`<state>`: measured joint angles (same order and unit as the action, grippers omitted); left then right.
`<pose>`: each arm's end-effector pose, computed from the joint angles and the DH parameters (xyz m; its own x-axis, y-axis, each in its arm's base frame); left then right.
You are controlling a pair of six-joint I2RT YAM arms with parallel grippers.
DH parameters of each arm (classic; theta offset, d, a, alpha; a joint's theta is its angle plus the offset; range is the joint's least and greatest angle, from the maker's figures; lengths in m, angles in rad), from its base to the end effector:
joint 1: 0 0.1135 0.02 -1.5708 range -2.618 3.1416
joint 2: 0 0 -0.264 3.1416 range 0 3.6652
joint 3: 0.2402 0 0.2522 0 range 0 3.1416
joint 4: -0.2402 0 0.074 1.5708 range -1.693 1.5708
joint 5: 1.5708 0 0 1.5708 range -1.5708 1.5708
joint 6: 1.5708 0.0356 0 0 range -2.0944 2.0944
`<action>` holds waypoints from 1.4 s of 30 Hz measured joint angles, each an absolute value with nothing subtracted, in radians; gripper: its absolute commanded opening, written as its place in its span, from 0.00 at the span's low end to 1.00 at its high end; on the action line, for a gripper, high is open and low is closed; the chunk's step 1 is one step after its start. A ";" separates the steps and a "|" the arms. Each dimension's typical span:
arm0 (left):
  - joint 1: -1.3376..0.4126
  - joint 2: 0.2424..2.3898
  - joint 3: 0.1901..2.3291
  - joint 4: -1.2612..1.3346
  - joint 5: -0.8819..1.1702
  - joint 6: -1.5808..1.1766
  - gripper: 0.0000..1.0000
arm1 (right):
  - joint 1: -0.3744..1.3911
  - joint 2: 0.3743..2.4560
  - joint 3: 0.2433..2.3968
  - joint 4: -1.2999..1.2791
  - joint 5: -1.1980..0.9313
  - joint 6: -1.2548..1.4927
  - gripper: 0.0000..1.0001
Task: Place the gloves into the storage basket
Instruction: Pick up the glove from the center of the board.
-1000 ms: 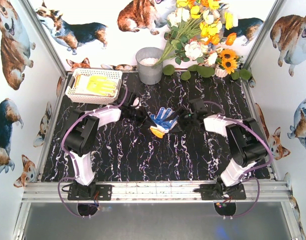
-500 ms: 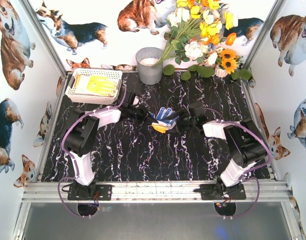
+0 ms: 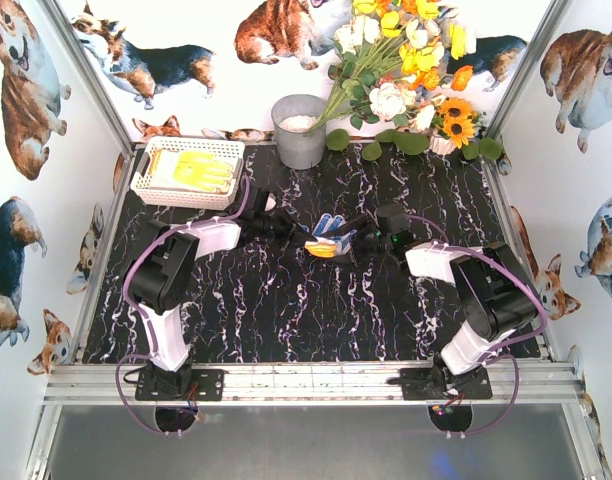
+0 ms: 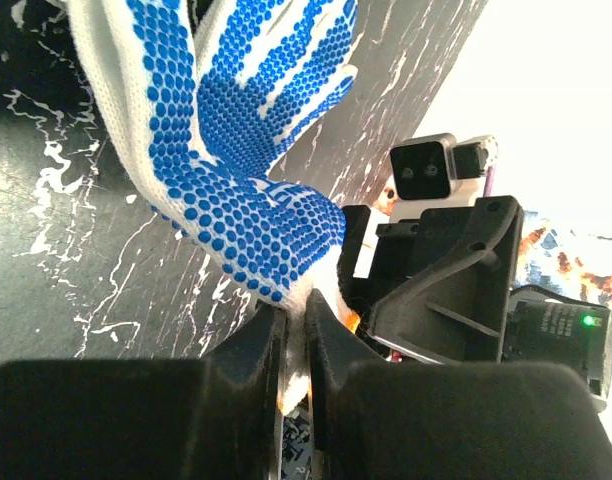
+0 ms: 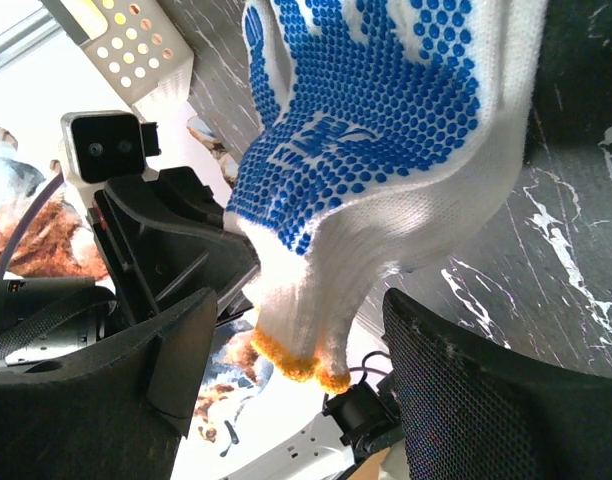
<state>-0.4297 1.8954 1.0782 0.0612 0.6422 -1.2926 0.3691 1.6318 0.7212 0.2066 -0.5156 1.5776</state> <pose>0.3458 -0.1819 0.1558 -0.8730 -0.4469 0.1953 -0.3993 0.4249 -0.8125 0.2863 0.1296 0.1524 -0.6603 0.6774 0.3243 0.6082 0.2289 0.7601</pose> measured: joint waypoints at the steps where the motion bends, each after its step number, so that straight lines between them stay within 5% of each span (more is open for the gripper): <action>1: -0.430 1.892 1.078 0.063 0.642 -1.296 0.00 | 0.371 1.631 0.721 0.207 -0.514 1.580 0.69; 9: -0.430 1.882 1.077 0.070 0.642 -1.306 0.00 | 0.387 1.631 0.734 0.196 -0.503 1.599 0.51; 14: -0.430 1.878 1.072 0.074 0.643 -1.305 0.00 | 0.391 1.632 0.738 0.209 -0.503 1.623 0.18; 16: -0.430 1.876 1.068 0.076 0.644 -1.305 0.24 | 0.392 1.632 0.739 0.211 -0.503 1.629 0.00; 19: -0.430 1.874 1.061 0.079 0.643 -1.309 0.50 | 0.393 1.632 0.744 0.214 -0.501 1.643 0.00; 26: -0.430 1.840 1.019 0.109 0.628 -1.349 0.69 | 0.407 1.635 0.744 0.242 -0.478 1.703 0.00; 34: -0.460 1.798 0.929 0.239 0.577 -1.497 0.70 | 0.430 1.639 0.746 0.285 -0.435 1.766 0.00; 42: -0.501 1.798 0.897 0.366 0.464 -1.658 0.56 | 0.448 1.639 0.746 0.290 -0.409 1.795 0.00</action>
<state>-0.5014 1.7977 0.8967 0.3660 0.4644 -1.6585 0.4477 1.6390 0.7464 0.2905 -0.4091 1.7947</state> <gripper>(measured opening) 0.631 0.092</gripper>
